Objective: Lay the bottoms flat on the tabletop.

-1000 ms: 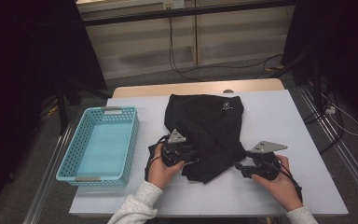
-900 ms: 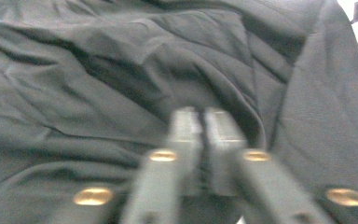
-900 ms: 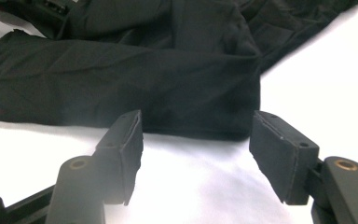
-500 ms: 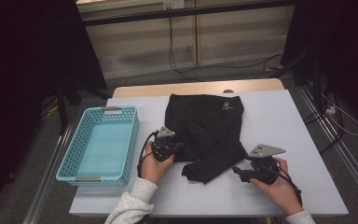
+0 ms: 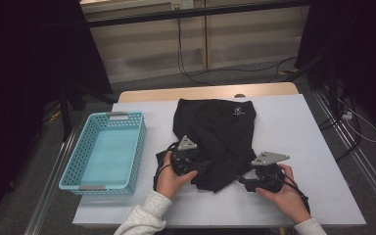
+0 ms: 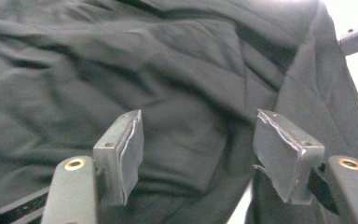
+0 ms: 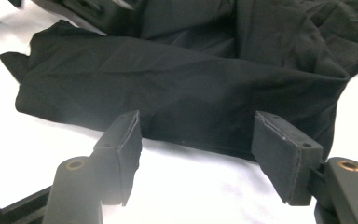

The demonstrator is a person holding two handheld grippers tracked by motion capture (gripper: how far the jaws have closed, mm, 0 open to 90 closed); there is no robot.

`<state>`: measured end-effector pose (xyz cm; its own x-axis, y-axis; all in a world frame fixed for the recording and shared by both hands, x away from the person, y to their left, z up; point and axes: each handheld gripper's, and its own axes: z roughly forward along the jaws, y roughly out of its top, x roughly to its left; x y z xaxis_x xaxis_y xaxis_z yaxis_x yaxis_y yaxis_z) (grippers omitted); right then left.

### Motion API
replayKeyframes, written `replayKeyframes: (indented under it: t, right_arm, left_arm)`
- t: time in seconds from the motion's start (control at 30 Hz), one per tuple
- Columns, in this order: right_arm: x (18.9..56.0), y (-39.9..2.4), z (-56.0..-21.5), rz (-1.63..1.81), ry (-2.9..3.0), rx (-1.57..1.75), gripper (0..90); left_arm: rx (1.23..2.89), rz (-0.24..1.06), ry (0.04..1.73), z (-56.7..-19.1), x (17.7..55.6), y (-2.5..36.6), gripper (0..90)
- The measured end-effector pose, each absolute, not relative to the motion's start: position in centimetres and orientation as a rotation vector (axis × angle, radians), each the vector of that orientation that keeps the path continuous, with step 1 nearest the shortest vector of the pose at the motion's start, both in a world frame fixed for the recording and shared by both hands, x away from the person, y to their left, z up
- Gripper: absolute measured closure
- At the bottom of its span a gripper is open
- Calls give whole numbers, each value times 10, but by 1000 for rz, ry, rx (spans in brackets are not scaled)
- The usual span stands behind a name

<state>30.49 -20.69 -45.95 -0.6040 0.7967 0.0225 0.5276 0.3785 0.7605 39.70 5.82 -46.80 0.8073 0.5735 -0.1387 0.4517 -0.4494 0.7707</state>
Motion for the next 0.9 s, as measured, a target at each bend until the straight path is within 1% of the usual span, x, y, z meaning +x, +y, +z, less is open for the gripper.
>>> replayKeyframes:
  t: [0.03,0.07,0.1,0.13,0.17,0.2,0.3,0.43,0.6,0.73,0.77,0.83,0.9]
  right_arm:
    - [304,-207,-459,1073,2298,1150,331]
    - [304,-207,-459,1071,2298,1148,331]
    - [303,-208,-460,1068,2296,1151,328]
    - [303,-208,-460,1065,2294,1156,326]
    - [303,-209,-460,1066,2292,1155,326]
    - [303,-209,-460,1065,2291,1158,326]
    - [303,-208,-461,1058,2295,1159,328]
    - [301,-205,-462,1052,2316,1138,351]
    - [302,-197,-464,1045,2346,1118,376]
    - [304,-191,-464,1052,2361,1092,400]
    - [305,-188,-466,1047,2372,1090,422]
    - [306,-187,-467,1043,2369,1089,422]
    - [308,-185,-468,1033,2337,1125,460]
  left_arm:
    - [2118,190,755,-469,397,57,351]
    - [2124,209,754,-469,396,57,406]
    - [2138,223,756,-467,395,58,562]
    - [2138,224,773,-466,396,59,686]
    - [2139,210,779,-466,397,60,762]
    - [2131,189,803,-466,397,62,861]
    - [2093,165,844,-461,401,69,884]
    - [2023,222,891,-446,410,92,883]
    - [1982,255,990,-449,419,117,884]
    - [1969,282,1010,-448,422,124,881]
    - [1965,283,1014,-448,423,125,881]
    - [1957,263,1025,-449,423,126,881]
    - [1970,245,1024,-452,422,123,882]
